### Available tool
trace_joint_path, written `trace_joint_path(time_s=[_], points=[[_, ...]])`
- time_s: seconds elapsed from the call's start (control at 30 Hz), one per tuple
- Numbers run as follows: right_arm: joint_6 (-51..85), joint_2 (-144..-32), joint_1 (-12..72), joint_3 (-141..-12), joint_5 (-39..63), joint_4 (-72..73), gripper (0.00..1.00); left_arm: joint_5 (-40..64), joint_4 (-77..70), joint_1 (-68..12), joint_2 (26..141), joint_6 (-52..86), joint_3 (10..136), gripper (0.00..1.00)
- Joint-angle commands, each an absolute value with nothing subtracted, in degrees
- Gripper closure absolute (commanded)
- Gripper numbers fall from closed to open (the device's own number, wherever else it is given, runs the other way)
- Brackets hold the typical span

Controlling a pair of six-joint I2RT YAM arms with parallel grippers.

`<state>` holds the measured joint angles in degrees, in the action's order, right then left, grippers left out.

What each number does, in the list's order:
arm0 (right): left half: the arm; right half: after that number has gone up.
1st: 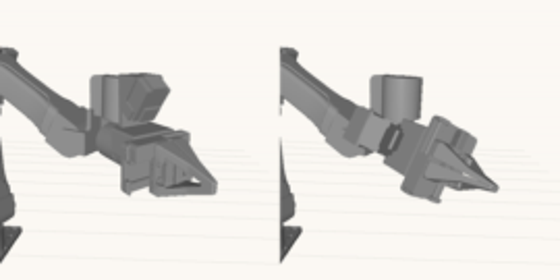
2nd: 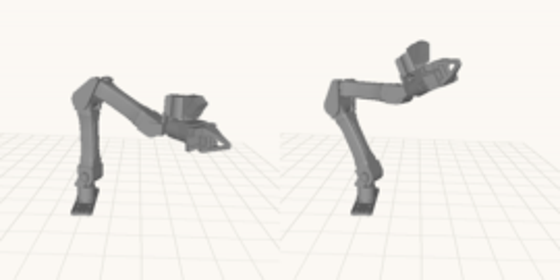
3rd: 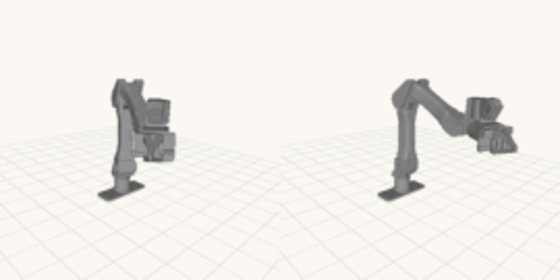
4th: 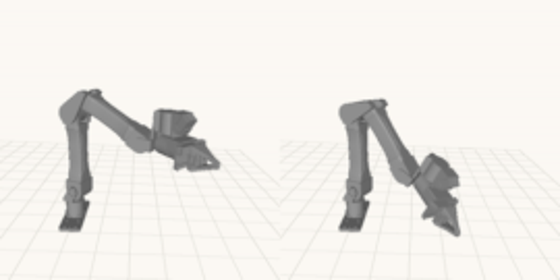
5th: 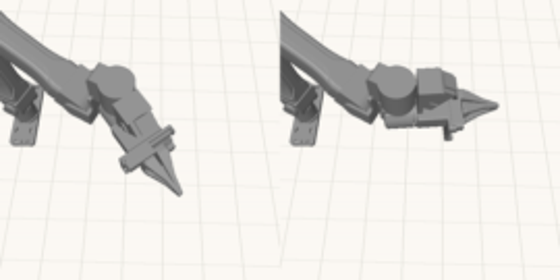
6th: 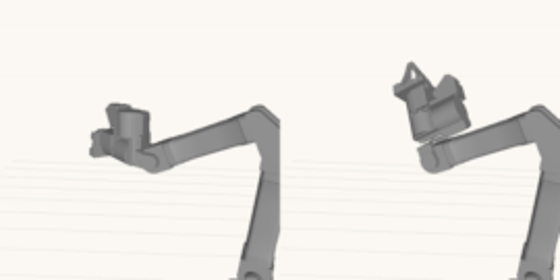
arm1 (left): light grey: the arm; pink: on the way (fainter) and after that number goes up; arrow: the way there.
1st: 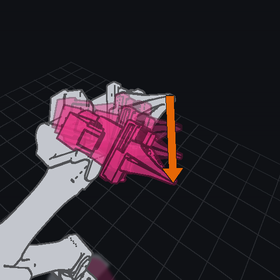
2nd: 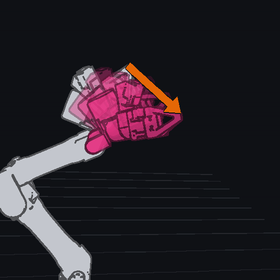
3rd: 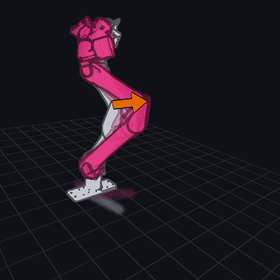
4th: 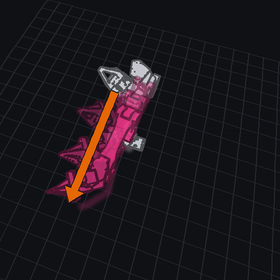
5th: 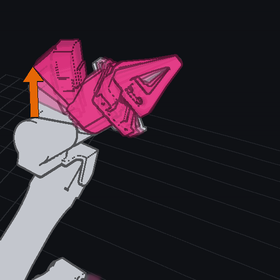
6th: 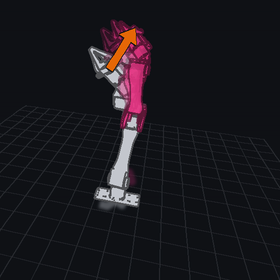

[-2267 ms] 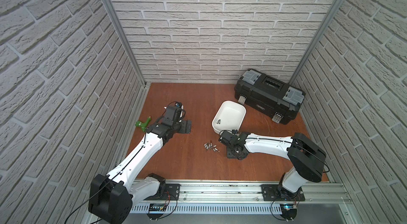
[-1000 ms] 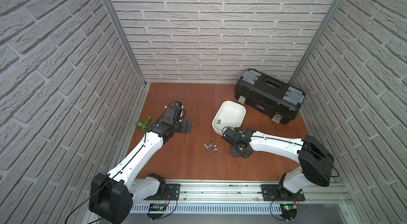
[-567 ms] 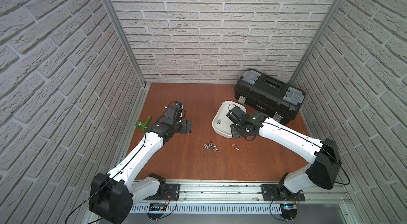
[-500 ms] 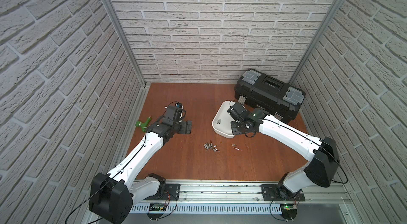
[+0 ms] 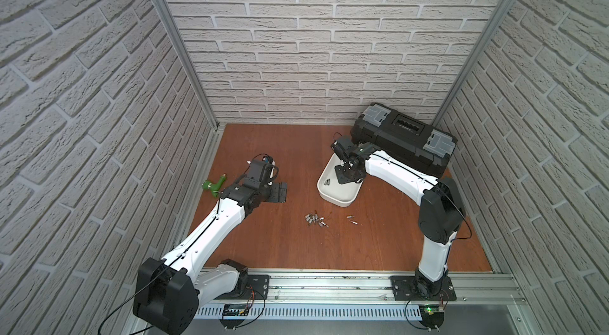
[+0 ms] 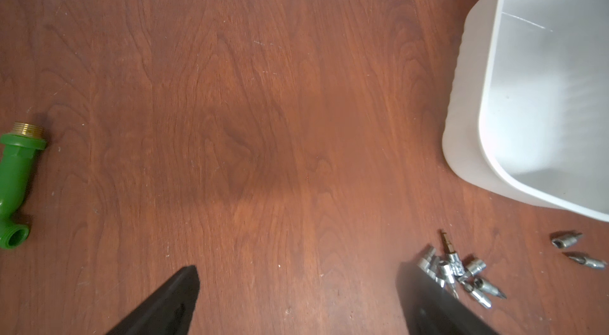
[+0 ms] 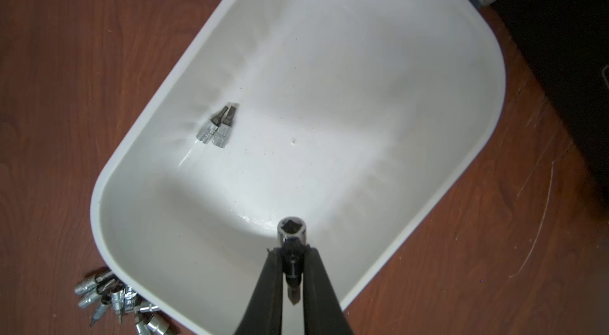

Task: Put the bit on the desktop into the storage box
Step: Place the screwdriver bit in the storage box.

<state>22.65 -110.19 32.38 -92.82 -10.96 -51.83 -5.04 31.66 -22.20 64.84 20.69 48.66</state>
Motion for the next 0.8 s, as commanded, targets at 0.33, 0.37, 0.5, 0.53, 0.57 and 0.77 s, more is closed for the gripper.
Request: trace_joint_path(time_s=[0.33, 0.37, 0.5, 0.53, 0.57, 0.77], points=[[20.4, -122.0, 30.3, -98.4, -10.0, -49.7, 0.90, -4.4, 30.3, -22.3, 65.5, 20.4, 48.0, 0.02], [20.5, -122.5, 30.2, -98.4, -9.8, -49.6, 0.90, -4.3, 30.1, -22.4, 65.6, 20.4, 48.0, 0.02], [20.7, -124.1, 30.1, -98.5, -9.1, -49.1, 0.90, -4.1, 30.1, -22.3, 65.8, 20.1, 48.1, 0.01], [20.6, -124.6, 30.1, -98.5, -9.1, -49.0, 0.90, -3.9, 30.1, -22.4, 65.9, 20.0, 48.1, 0.01], [20.6, -124.8, 30.1, -98.6, -9.1, -49.0, 0.90, -3.9, 30.2, -22.4, 66.1, 19.9, 48.2, 0.02], [20.4, -126.8, 29.9, -98.8, -9.0, -48.9, 0.89, -4.1, 30.2, -22.3, 66.4, 19.8, 48.3, 0.02]])
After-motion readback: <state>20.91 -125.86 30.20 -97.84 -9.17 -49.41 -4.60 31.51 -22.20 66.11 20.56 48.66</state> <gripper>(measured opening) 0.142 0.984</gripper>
